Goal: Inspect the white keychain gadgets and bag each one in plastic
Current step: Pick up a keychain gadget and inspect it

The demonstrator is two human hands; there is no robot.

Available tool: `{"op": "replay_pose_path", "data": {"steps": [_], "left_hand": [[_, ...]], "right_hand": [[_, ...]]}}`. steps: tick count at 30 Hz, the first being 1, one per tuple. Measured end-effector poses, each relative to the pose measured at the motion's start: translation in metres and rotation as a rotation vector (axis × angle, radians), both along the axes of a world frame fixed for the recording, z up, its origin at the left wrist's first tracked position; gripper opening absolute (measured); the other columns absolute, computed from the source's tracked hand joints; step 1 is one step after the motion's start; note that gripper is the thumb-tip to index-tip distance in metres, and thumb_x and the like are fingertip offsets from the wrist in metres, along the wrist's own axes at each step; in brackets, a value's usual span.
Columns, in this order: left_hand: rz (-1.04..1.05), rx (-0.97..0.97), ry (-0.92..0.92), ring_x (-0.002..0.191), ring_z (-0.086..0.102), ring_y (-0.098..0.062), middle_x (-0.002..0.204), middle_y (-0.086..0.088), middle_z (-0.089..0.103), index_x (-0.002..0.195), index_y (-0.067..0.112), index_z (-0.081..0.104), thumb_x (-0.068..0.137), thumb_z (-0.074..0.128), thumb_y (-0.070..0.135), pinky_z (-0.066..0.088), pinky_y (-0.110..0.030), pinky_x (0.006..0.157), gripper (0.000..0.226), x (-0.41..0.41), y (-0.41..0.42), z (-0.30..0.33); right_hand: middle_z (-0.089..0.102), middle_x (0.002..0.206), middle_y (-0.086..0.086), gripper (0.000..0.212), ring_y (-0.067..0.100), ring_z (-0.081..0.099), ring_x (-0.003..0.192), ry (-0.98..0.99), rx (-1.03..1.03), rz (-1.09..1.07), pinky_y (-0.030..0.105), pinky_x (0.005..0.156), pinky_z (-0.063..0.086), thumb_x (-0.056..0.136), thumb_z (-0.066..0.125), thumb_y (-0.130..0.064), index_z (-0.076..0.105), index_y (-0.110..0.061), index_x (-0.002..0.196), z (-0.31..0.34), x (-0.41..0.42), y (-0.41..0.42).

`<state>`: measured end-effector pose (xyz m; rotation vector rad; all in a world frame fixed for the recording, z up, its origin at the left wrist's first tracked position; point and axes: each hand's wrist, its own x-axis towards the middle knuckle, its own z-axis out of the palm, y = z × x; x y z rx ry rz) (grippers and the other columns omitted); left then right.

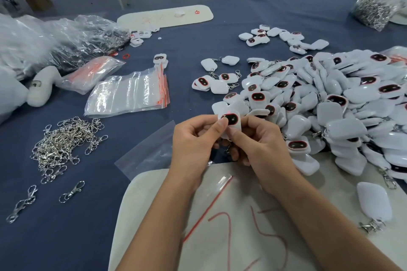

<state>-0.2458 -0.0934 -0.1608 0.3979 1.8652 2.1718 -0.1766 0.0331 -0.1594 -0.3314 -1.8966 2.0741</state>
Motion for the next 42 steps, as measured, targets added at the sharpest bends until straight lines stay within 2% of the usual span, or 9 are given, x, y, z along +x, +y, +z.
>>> {"op": "replay_pose_path", "data": {"steps": [6, 13, 20, 24, 26, 30, 33, 37, 42], "left_hand": [[0.04, -0.071, 0.028, 0.054, 0.051, -0.006, 0.066, -0.001, 0.068, 0.092, 0.011, 0.082, 0.093, 0.075, 0.016, 0.044, -0.017, 0.053, 0.009, -0.001, 0.001, -0.002], [0.06, -0.06, -0.013, 0.054, 0.051, -0.006, 0.063, 0.005, 0.066, 0.09, 0.013, 0.08, 0.092, 0.076, 0.019, 0.043, -0.017, 0.051, 0.008, 0.001, 0.001, 0.003], [0.168, -0.13, 0.035, 0.059, 0.058, -0.011, 0.074, -0.007, 0.071, 0.097, 0.014, 0.075, 0.093, 0.076, 0.019, 0.051, -0.025, 0.056, 0.006, 0.002, 0.0, 0.01], [0.261, -0.44, 0.381, 0.054, 0.053, -0.005, 0.061, 0.01, 0.062, 0.076, 0.024, 0.066, 0.088, 0.078, 0.024, 0.043, -0.016, 0.056, 0.017, 0.0, -0.011, 0.017], [0.23, -0.649, 0.482, 0.053, 0.054, -0.008, 0.058, 0.011, 0.06, 0.064, 0.023, 0.059, 0.085, 0.078, 0.036, 0.041, -0.021, 0.054, 0.031, 0.002, -0.019, 0.025], [0.099, -1.178, 0.428, 0.058, 0.056, -0.006, 0.06, 0.01, 0.059, 0.064, 0.021, 0.053, 0.065, 0.066, 0.074, 0.035, -0.027, 0.051, 0.054, 0.005, -0.037, 0.045], [-0.193, -1.459, 0.352, 0.063, 0.055, -0.007, 0.069, 0.01, 0.059, 0.072, 0.024, 0.05, 0.053, 0.072, 0.082, 0.033, -0.028, 0.051, 0.065, 0.01, -0.048, 0.054], [-0.326, -1.44, 0.345, 0.069, 0.053, -0.01, 0.077, 0.008, 0.058, 0.079, 0.026, 0.049, 0.056, 0.087, 0.067, 0.039, -0.032, 0.056, 0.06, 0.012, -0.048, 0.055], [-0.163, -1.181, 0.43, 0.066, 0.059, -0.009, 0.068, 0.007, 0.063, 0.07, 0.022, 0.061, 0.076, 0.075, 0.031, 0.043, -0.029, 0.055, 0.018, 0.001, -0.046, 0.041]], "right_hand": [[0.068, 0.065, 0.01, 0.014, 0.014, 0.055, 0.049, -0.006, 0.076, -0.037, 0.021, 0.041, 0.037, 0.098, 0.071, -0.014, 0.073, -0.012, 0.085, -0.001, -0.001, -0.001], [0.068, 0.073, 0.011, 0.007, 0.014, 0.054, 0.053, 0.017, 0.056, 0.012, 0.017, 0.047, 0.04, 0.101, 0.069, -0.015, 0.072, -0.011, 0.096, -0.003, -0.003, 0.001], [0.067, 0.072, 0.006, 0.009, 0.01, 0.053, 0.054, 0.056, 0.061, -0.02, 0.019, 0.051, 0.044, 0.102, 0.066, -0.011, 0.074, -0.014, 0.105, -0.004, -0.005, -0.002], [0.067, 0.072, 0.005, 0.028, 0.008, 0.054, 0.051, 0.065, 0.073, -0.071, 0.017, 0.048, 0.043, 0.104, 0.062, -0.01, 0.065, -0.023, 0.128, -0.005, -0.005, -0.003], [0.067, 0.073, 0.002, 0.035, 0.011, 0.053, 0.051, 0.061, 0.07, -0.079, 0.017, 0.048, 0.044, 0.104, 0.061, -0.011, 0.062, -0.028, 0.135, -0.006, -0.005, -0.002], [0.068, 0.075, 0.004, 0.037, 0.013, 0.053, 0.053, 0.053, 0.051, -0.065, 0.018, 0.048, 0.045, 0.106, 0.06, -0.012, 0.062, -0.03, 0.137, -0.007, -0.006, -0.001], [0.068, 0.076, 0.004, 0.038, 0.014, 0.054, 0.054, 0.037, 0.031, -0.067, 0.018, 0.048, 0.045, 0.105, 0.059, -0.011, 0.063, -0.032, 0.136, -0.009, -0.008, -0.001], [0.068, 0.078, 0.005, 0.038, 0.015, 0.053, 0.054, 0.033, 0.026, -0.071, 0.018, 0.048, 0.043, 0.105, 0.058, -0.009, 0.063, -0.033, 0.135, -0.008, -0.008, -0.003], [0.068, 0.079, 0.009, 0.031, 0.016, 0.046, 0.052, 0.06, -0.034, -0.059, 0.019, 0.046, 0.038, 0.105, 0.056, -0.006, 0.064, -0.028, 0.125, -0.005, -0.005, -0.002]]}}
